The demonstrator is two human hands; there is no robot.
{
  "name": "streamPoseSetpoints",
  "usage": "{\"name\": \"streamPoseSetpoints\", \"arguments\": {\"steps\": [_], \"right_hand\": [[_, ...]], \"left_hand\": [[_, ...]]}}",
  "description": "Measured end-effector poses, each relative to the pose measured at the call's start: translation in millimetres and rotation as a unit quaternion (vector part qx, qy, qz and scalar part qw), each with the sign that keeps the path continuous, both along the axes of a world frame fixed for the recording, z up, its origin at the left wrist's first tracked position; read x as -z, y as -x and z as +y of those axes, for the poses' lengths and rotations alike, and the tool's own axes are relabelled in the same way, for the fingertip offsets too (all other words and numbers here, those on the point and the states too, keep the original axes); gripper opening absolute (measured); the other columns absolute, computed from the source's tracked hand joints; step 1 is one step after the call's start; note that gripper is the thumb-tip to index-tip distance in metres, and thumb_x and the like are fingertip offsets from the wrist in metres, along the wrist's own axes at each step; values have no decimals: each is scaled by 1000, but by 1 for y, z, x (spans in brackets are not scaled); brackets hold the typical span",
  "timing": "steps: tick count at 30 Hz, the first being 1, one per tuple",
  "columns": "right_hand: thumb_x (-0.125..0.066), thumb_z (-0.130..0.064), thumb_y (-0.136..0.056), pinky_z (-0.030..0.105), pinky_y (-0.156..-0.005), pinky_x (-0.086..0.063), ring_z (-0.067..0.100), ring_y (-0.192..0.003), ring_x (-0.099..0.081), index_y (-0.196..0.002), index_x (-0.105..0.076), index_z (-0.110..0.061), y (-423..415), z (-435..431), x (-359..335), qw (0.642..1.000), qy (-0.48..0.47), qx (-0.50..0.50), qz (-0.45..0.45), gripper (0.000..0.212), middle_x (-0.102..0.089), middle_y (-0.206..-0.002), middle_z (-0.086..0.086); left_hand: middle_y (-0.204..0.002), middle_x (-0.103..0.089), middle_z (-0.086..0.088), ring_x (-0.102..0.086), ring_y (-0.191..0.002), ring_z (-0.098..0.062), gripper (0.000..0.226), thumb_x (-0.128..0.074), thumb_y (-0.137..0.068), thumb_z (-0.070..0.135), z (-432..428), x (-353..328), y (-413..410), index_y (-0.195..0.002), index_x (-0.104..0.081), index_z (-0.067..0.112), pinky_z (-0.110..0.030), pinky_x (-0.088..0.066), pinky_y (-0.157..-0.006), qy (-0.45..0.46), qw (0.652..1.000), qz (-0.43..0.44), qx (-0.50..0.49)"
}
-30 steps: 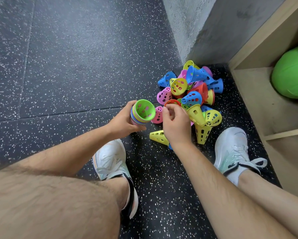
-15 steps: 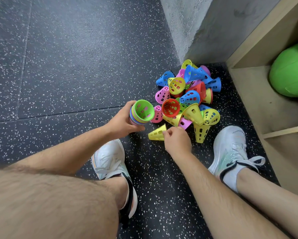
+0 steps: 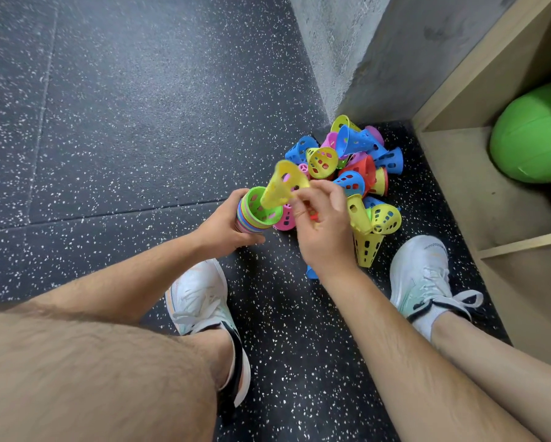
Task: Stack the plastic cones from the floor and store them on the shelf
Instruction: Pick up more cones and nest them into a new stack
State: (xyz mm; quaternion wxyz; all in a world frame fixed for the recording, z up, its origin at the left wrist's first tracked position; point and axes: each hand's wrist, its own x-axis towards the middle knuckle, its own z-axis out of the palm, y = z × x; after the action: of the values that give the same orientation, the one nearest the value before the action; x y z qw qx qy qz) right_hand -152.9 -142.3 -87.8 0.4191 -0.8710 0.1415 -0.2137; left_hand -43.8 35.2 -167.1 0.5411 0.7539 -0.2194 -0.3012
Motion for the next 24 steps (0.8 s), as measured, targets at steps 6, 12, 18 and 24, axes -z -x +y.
{"name": "streamPoseSetpoints", "arguments": {"steps": [6,12,18,24], "right_hand": [[-73,-33,-88,29,-114,-33,14,-136,-41,-133,-61,-25,1,4,12,989,-6,-96,115,47,-46,-144,0],[-67,-21,-89,30,-93,-46,10,-102,-51,-105,-65,-21,36,-5,32,991,29,-23,131,17,-54,-108,-10],[-65,-21,-88,25,-96,-40,11,-114,-45,-113,-62,-23,78,-20,63,963,36,-14,265,25,-54,-119,-12],[-61,-25,-95,38,-87,-50,12,-97,-54,-112,-64,-24,67,-21,66,960,12,20,280,18,-55,-103,-12]], "left_hand": [[-133,-61,-7,-63,-119,-21,93,-90,-64,29,3,3,-1,-141,-37,27,-45,-49,-109,-1,1000,-10,-11],[-127,-60,5,-59,-114,-7,89,-88,-64,23,-3,2,0,-138,-38,29,-28,-46,-105,-33,999,-26,14],[-132,-58,5,-57,-123,-15,92,-87,-61,38,-6,4,2,-140,-40,39,-43,-45,-110,-76,992,-86,52],[-129,-59,7,-58,-120,-14,83,-88,-61,37,-6,2,2,-127,-40,56,-36,-46,-108,-66,994,-79,47]]}}
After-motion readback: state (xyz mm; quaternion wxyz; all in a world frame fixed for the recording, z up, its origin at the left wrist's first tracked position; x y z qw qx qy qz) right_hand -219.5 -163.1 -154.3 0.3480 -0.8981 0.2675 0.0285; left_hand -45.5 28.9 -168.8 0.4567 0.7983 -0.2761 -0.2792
